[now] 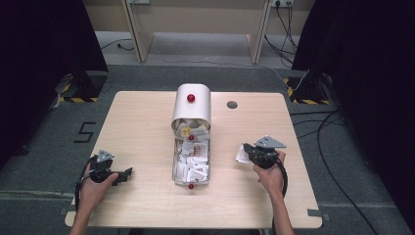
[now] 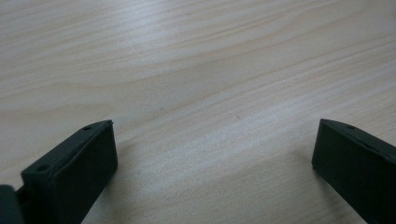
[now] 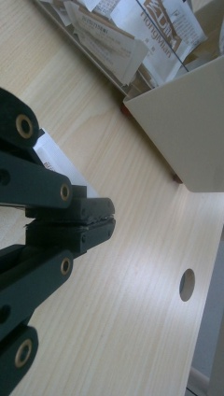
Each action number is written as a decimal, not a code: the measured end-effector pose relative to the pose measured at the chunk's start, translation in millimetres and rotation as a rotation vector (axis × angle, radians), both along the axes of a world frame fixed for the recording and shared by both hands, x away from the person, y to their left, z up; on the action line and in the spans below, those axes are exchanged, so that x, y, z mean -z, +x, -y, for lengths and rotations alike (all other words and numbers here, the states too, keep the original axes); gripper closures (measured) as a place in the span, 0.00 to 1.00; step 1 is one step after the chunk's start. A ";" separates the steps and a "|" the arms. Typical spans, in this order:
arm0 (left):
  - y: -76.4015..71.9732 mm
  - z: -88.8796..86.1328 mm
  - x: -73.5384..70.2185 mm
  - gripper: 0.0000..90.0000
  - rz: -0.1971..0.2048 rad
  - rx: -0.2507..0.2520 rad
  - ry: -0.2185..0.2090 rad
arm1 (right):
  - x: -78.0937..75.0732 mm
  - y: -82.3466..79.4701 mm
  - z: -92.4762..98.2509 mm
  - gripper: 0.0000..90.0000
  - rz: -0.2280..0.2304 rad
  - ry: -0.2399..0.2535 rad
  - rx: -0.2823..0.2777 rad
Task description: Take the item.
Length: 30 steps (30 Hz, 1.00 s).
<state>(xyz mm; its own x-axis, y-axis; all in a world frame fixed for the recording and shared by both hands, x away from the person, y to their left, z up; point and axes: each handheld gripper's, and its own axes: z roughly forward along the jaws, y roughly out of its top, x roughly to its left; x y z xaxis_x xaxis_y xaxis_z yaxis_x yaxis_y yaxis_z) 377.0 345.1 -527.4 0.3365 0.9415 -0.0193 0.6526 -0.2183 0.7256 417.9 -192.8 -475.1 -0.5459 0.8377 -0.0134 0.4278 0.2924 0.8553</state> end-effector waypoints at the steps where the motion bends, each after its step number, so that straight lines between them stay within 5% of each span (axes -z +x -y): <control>1: 0.0 0.0 0.0 0.00 0.000 0.000 0.000 | 0.8 0.2 0.0 0.99 -0.003 -0.001 0.001; 30: 0.0 0.0 0.0 0.00 0.000 0.000 0.000 | 21.5 6.6 2.9 0.98 -0.061 -0.034 0.017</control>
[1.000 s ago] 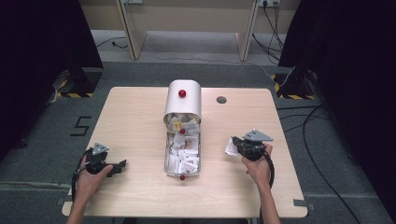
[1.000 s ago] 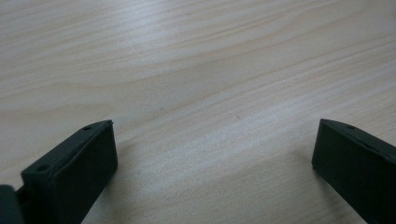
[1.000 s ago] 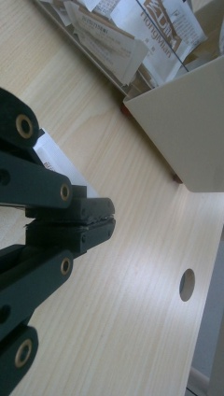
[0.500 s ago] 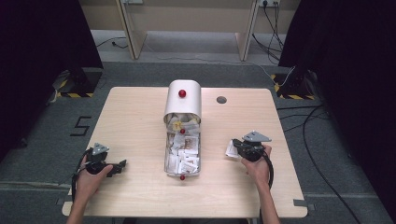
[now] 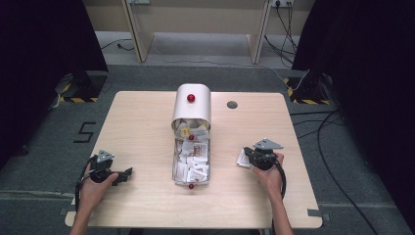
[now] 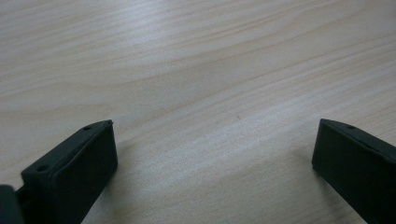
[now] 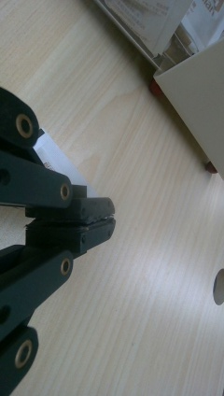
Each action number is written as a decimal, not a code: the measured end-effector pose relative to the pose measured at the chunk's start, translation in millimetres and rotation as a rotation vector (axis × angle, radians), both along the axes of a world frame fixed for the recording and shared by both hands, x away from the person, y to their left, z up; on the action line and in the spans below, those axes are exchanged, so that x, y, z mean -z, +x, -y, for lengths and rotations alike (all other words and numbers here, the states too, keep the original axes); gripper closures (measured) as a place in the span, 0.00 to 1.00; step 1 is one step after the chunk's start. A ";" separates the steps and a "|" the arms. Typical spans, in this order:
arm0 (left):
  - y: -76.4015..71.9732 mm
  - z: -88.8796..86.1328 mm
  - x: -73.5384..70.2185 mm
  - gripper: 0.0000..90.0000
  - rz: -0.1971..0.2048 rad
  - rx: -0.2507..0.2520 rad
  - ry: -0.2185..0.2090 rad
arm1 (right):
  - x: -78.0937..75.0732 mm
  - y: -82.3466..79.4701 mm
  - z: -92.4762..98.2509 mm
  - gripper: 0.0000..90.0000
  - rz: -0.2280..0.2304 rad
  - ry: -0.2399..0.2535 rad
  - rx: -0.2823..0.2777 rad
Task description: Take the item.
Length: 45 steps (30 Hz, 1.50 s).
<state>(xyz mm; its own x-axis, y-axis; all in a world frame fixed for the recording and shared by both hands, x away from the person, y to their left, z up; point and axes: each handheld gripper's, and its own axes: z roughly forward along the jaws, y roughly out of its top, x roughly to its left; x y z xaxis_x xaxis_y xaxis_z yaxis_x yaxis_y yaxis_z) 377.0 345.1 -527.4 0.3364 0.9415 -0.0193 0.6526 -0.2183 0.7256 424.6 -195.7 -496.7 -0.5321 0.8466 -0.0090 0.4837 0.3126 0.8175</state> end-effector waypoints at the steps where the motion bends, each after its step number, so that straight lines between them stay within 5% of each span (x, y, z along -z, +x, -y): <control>1: 0.0 0.0 0.0 0.00 0.000 0.000 0.000 | -0.1 -0.3 -0.4 0.98 -0.002 -0.002 0.003; 14: 0.0 0.0 0.0 0.00 0.000 0.000 0.000 | 2.7 0.9 1.0 0.95 -0.006 0.000 0.010; 20: 0.0 0.0 0.0 0.00 0.000 0.000 0.000 | 2.0 0.6 -0.4 0.81 -0.014 0.004 0.022; 27: 0.0 0.0 0.0 0.00 0.000 0.000 0.000 | -1.4 -1.9 -3.2 0.49 -0.037 0.012 0.059; 45: 0.0 0.0 0.0 0.00 0.000 0.000 0.000 | -1.5 -31.5 12.3 0.35 -0.047 0.032 0.104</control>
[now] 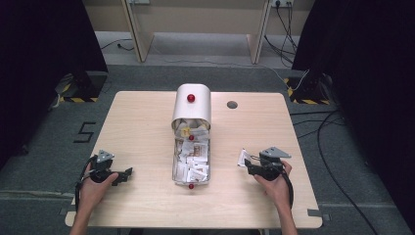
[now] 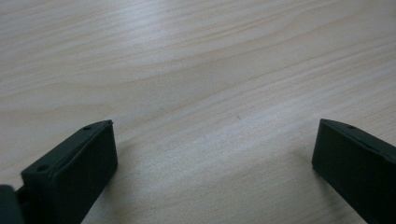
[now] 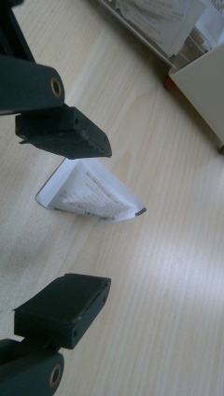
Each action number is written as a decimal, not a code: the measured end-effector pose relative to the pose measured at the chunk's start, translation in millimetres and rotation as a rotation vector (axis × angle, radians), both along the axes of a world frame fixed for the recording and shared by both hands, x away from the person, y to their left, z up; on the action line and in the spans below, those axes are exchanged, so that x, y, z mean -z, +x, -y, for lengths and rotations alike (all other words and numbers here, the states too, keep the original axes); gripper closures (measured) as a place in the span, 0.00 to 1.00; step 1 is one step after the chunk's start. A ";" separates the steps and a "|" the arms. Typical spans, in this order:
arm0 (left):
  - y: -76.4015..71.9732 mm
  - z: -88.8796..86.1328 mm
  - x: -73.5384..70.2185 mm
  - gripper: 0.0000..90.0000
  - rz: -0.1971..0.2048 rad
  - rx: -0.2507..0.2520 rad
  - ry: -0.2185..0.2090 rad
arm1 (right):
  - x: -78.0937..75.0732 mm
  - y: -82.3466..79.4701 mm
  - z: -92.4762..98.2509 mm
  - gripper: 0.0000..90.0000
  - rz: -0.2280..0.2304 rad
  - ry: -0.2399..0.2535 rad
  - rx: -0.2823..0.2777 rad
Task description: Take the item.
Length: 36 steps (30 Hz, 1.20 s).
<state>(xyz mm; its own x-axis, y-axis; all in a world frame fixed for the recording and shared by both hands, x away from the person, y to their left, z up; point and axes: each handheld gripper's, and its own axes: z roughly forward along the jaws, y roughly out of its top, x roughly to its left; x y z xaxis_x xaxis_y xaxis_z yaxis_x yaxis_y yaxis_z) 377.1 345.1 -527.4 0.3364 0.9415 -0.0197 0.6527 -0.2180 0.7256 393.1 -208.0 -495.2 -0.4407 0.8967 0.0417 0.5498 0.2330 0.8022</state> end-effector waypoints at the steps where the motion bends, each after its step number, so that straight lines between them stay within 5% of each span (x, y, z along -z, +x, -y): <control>1: 0.0 0.0 -0.1 0.00 -0.001 0.001 0.000 | -0.4 -0.4 -0.5 0.35 0.002 -0.002 -0.003; 36: 0.1 -0.1 0.0 0.00 0.000 0.001 0.000 | 1.5 -33.1 0.2 0.34 -0.005 -0.022 -0.037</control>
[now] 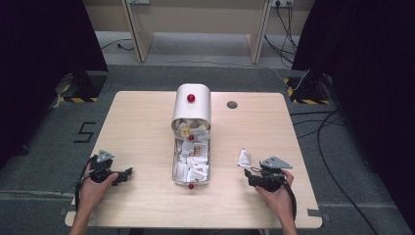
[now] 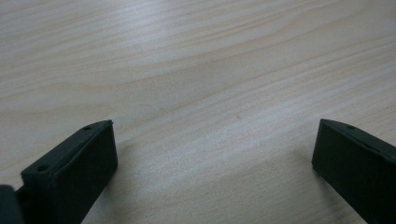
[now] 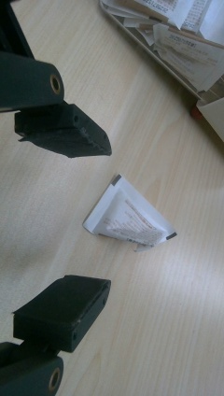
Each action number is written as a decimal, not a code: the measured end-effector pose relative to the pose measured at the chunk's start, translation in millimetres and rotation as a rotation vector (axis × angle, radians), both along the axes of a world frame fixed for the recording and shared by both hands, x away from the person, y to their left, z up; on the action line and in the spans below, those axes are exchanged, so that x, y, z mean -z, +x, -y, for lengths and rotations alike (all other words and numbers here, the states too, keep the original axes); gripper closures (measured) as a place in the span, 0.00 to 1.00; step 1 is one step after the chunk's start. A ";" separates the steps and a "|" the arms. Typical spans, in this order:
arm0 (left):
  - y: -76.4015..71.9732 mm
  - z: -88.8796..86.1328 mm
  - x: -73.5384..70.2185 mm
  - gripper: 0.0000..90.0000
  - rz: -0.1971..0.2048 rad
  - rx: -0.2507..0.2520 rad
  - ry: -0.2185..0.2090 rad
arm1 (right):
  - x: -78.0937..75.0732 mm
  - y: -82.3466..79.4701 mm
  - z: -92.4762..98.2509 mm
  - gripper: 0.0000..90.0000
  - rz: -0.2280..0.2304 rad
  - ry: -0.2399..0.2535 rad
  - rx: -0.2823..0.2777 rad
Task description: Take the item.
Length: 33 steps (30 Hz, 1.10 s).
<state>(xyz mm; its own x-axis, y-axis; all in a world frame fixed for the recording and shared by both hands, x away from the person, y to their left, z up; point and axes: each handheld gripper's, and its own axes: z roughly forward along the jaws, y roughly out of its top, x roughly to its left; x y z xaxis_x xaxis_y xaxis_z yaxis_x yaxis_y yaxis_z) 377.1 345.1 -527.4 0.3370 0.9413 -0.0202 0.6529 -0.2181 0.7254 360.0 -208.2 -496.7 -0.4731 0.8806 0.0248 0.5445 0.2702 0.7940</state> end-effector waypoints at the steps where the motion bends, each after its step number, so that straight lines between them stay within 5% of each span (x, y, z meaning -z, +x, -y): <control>1: 0.0 0.0 0.0 0.00 0.000 0.000 0.000 | 0.2 -0.7 0.1 0.34 -0.001 0.000 0.001; 33: 0.0 0.1 0.0 0.00 0.001 -0.001 0.000 | 6.5 -26.6 -1.1 0.27 -0.005 -0.022 -0.029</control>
<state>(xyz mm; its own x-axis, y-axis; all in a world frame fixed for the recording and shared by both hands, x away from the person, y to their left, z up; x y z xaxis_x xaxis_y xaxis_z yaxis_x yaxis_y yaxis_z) 377.1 345.1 -527.4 0.3363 0.9415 -0.0196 0.6525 -0.2180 0.7258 333.4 -207.1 -503.2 -0.4981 0.8671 0.0081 0.5406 0.3032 0.7847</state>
